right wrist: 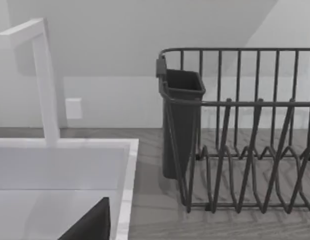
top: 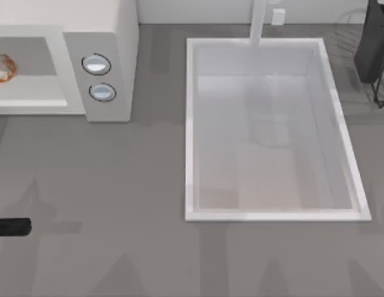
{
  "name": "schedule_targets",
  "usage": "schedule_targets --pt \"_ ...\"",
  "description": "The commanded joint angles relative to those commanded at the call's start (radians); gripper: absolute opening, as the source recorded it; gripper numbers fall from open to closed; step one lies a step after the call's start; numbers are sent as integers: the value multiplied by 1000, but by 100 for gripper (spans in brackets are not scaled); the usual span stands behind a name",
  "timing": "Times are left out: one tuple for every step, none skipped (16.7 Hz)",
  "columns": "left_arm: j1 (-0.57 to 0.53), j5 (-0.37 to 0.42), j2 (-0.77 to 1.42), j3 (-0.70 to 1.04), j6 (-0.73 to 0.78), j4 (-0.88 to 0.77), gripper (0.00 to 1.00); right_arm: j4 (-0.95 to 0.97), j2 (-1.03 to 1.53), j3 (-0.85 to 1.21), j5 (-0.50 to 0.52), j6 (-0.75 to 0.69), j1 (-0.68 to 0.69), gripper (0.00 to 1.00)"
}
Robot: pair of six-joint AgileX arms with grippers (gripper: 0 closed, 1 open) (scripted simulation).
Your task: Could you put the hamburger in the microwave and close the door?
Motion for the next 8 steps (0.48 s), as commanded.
schedule_targets --pt "-37 -37 17 -9 0 27 0 0 0 0 0 0 0 100" --pt "-71 -71 33 -18 1 52 0 0 0 0 0 0 0 100" --pt "-101 -101 47 -26 1 73 0 0 0 0 0 0 0 100" --pt "-125 -124 58 -32 1 90 0 0 0 0 0 0 0 100" --pt "-140 -139 65 -36 1 101 0 0 0 0 0 0 0 100" --pt "-145 -144 67 -37 1 105 0 0 0 0 0 0 0 100" --pt "-145 -144 67 -37 1 105 0 0 0 0 0 0 0 100" --pt "-145 -144 67 -37 1 105 0 0 0 0 0 0 0 100"
